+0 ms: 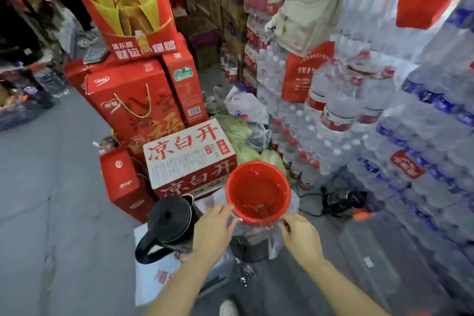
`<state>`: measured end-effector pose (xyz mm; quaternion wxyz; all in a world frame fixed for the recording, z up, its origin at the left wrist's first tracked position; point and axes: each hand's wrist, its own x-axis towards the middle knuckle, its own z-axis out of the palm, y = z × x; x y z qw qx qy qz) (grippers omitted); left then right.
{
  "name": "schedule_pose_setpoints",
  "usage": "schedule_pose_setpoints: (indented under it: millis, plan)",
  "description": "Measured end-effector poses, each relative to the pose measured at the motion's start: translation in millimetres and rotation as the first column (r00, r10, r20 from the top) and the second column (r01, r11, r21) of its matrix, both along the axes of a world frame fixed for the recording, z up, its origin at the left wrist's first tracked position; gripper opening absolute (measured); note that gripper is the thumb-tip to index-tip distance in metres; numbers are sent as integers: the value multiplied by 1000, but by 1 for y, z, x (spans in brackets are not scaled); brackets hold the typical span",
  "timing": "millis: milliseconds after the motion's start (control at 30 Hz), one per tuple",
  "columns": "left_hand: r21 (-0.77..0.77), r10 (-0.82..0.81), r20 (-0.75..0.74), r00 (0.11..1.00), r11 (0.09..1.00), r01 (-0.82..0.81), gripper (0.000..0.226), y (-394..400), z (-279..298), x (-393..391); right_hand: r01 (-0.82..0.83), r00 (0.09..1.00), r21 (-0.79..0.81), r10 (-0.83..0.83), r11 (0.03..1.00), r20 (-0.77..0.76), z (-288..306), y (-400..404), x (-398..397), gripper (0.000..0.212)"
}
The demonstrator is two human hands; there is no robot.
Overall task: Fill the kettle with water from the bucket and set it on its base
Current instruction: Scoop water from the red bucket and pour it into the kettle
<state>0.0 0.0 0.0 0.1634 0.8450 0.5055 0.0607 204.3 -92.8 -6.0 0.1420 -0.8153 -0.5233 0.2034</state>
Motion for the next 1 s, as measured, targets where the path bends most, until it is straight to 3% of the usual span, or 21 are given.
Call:
schedule_pose_setpoints:
  millis: [167,333,467,567,633,733,1000]
  plan:
    - [-123,-63,-87,994,991,52,43,46,-41,13,173,984,-116,-178,978,-32,-46,43,-14,13]
    - [-201,-31,-123,992,980,5,53,71,-84,23,326,920,-311,-375,893,-112,-76,85,-25,39]
    - [-260,22,-111,994,964,-50,69,72,-111,28,411,767,-469,-574,782,-287,-90,117,-19,46]
    - [-254,56,-89,995,964,-76,83,75,-124,36,411,594,-597,-699,689,-398,-98,137,-7,17]
    - [-261,74,-76,994,961,-91,87,75,-130,42,392,504,-652,-744,649,-438,-97,145,2,3]
    - [-285,113,-44,993,951,-121,90,72,-139,48,368,412,-685,-771,629,-486,-101,152,7,4]
    - [-293,180,-28,983,939,-180,95,71,-139,56,378,362,-692,-786,615,-501,-111,153,-1,18]
